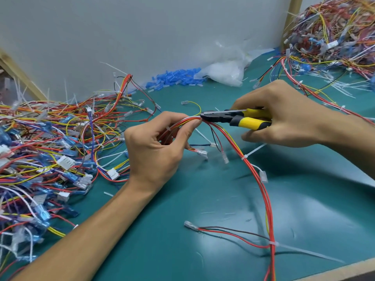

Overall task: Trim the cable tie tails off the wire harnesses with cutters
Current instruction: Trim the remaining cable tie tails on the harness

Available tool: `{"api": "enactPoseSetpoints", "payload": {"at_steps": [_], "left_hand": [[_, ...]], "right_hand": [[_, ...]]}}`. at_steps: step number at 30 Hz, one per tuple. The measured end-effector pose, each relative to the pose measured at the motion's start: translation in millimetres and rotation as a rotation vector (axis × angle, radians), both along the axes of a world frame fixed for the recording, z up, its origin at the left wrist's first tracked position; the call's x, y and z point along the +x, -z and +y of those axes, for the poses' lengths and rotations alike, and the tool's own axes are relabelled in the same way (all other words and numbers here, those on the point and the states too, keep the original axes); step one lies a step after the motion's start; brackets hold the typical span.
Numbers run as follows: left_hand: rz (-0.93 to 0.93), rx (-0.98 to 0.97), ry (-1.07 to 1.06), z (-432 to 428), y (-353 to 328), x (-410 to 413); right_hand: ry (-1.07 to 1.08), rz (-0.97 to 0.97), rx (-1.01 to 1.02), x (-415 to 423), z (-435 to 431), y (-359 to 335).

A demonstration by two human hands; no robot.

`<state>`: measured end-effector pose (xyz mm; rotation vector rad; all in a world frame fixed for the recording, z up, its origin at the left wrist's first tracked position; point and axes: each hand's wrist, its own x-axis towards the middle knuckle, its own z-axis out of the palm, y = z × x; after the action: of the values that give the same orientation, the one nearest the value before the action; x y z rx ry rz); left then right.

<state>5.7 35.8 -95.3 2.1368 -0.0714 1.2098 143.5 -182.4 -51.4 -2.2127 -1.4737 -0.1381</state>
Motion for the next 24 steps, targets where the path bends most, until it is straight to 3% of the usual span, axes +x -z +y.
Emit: {"api": "enactPoseSetpoints", "payload": {"at_steps": [19, 24], "left_hand": [[-0.011, -0.023, 0.011, -0.1, -0.7, 0.5], [-0.003, -0.05, 0.019, 0.6, 0.7, 1.4]], "right_hand": [[0.082, 0.267, 0.109, -3.5, 0.0, -1.4], [0.213, 0.148, 0.249, 4.9, -1.2, -2.4]]}}
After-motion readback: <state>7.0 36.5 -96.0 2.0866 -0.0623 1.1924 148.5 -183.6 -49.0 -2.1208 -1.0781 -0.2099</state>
